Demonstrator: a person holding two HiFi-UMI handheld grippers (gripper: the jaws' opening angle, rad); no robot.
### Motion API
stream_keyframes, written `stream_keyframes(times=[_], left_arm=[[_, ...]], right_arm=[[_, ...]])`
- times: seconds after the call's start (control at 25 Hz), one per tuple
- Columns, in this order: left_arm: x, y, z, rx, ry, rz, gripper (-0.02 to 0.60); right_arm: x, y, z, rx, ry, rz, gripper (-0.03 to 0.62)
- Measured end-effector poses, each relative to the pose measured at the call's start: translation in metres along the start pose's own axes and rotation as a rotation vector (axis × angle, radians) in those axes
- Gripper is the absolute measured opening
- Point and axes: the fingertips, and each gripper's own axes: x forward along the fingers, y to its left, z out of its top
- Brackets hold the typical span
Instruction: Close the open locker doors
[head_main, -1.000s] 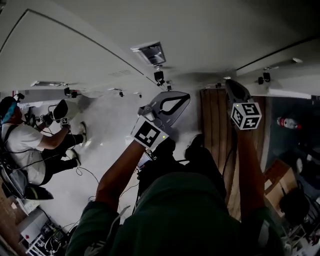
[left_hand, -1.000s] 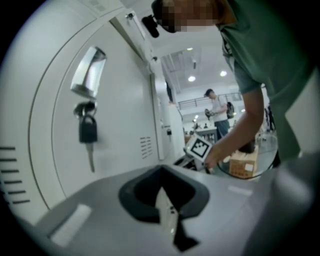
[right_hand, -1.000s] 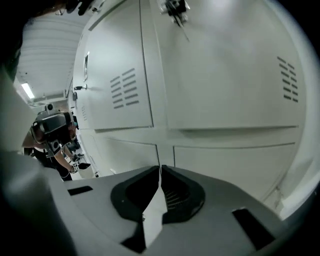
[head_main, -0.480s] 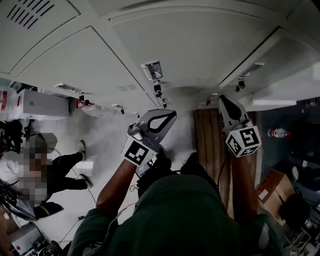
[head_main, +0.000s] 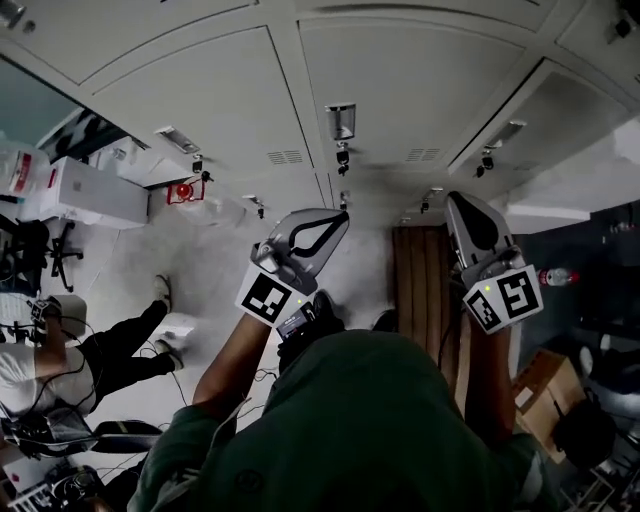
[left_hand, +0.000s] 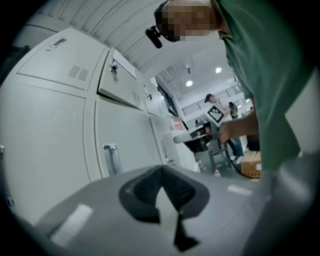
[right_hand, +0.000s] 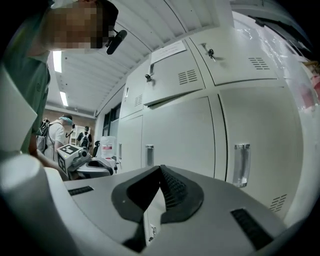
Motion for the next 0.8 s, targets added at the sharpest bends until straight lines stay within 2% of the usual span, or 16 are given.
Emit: stream_keyframes(times=[0.4, 0.8], left_arm=[[-0.064, 0.007, 0.004, 0.03, 0.013, 0.08, 0.002], [-0.109, 0.013, 0.003, 0.035, 0.015, 0.139, 0.002]], right_arm=[[-0.026, 0.067, 0.043, -0.084, -0.004, 0.083, 0.005], [-0.035, 0.099, 0.05, -0.099, 0.01, 0.091, 0.005]])
